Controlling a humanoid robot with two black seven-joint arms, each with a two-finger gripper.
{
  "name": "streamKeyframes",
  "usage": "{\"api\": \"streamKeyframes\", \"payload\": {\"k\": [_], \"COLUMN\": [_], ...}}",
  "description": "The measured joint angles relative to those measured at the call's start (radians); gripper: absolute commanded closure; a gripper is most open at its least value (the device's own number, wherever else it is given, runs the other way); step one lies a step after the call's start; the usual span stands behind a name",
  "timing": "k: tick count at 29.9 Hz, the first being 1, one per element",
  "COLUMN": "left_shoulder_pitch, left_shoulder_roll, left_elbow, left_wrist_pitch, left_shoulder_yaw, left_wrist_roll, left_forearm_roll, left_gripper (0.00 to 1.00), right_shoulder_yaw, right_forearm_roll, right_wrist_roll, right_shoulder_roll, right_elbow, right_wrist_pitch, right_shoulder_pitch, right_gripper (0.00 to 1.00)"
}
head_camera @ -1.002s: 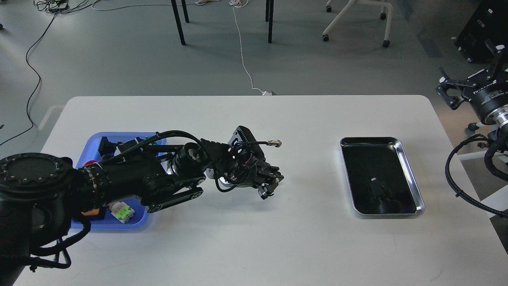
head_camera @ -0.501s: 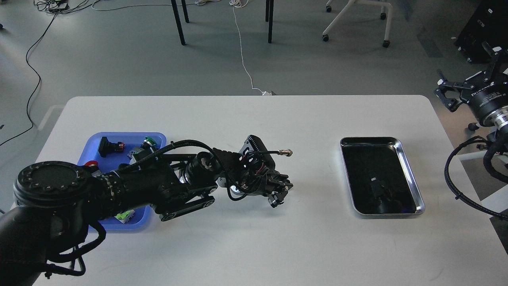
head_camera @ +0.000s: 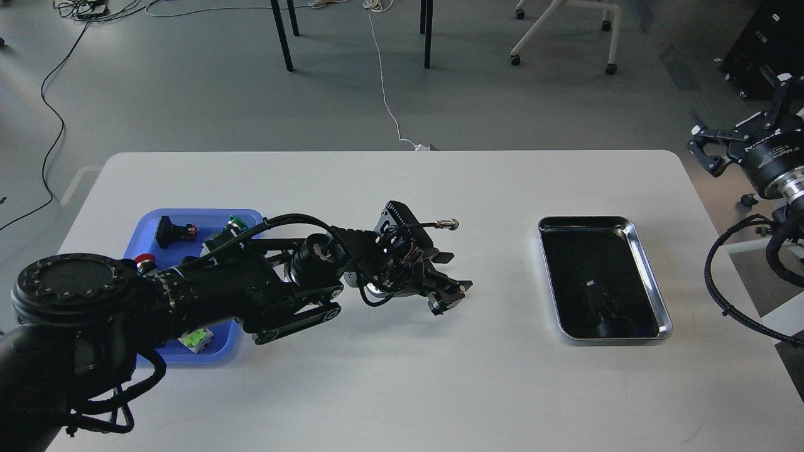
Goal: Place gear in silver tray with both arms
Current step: 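Release the gear on the table between trays and withdraw left arm, then reach the right gripper down to the black gear on the table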
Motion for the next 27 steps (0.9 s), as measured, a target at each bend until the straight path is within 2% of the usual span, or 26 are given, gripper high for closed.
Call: {"api": "streamKeyframes", "payload": {"k": [4, 6, 9, 13, 18, 22, 25, 27], "left_shoulder_pitch": [-0.001, -0.003, -0.009, -0.038, -0.050, -0.038, -0.028, -0.019], "left_shoulder_roll": [0.077, 0.116, 0.181, 0.267, 0.390, 0.484, 0.530, 0.549], "left_elbow": [-0.006, -0.007, -0.007, -0.006, -0.005, -0.002, 0.008, 0.019], "left_wrist_pitch": [0.012, 0.012, -0.012, -0.088, -0.230, -0.355, -0.395, -0.405], "left_shoulder_yaw": [-0.037, -0.076, -0.129, -0.186, -0.317, -0.412, -0.432, -0.435], "left_wrist_roll": [-0.104, -0.171, -0.220, -0.229, -0.229, -0.230, -0.223, -0.198], "left_forearm_roll": [-0.156, -0.285, -0.500, -0.770, -1.097, -1.313, -1.446, -1.528], "left_gripper": [0.19, 0.19, 0.19, 0.18, 0.12, 0.09, 0.07, 0.05], "right_shoulder_yaw": [-0.020, -0.052, -0.119, -0.296, -0.661, -0.885, -0.974, -1.017], "right_forearm_roll": [-0.141, -0.211, -0.262, -0.277, -0.281, -0.333, -0.430, -0.526], "right_wrist_roll": [-0.004, -0.005, -0.005, -0.003, 0.001, 0.002, 0.004, 0.006], "right_shoulder_roll": [-0.017, -0.022, -0.032, -0.033, 0.003, 0.100, 0.170, 0.232], "right_elbow": [0.009, 0.023, 0.029, 0.029, 0.029, 0.031, 0.033, 0.033], "right_wrist_pitch": [0.000, 0.000, 0.000, 0.000, 0.000, 0.000, 0.000, 0.000], "right_shoulder_pitch": [0.051, 0.085, 0.157, 0.309, 0.593, 0.761, 0.818, 0.836], "right_gripper": [0.01, 0.01, 0.01, 0.01, 0.01, 0.01, 0.01, 0.01]}}
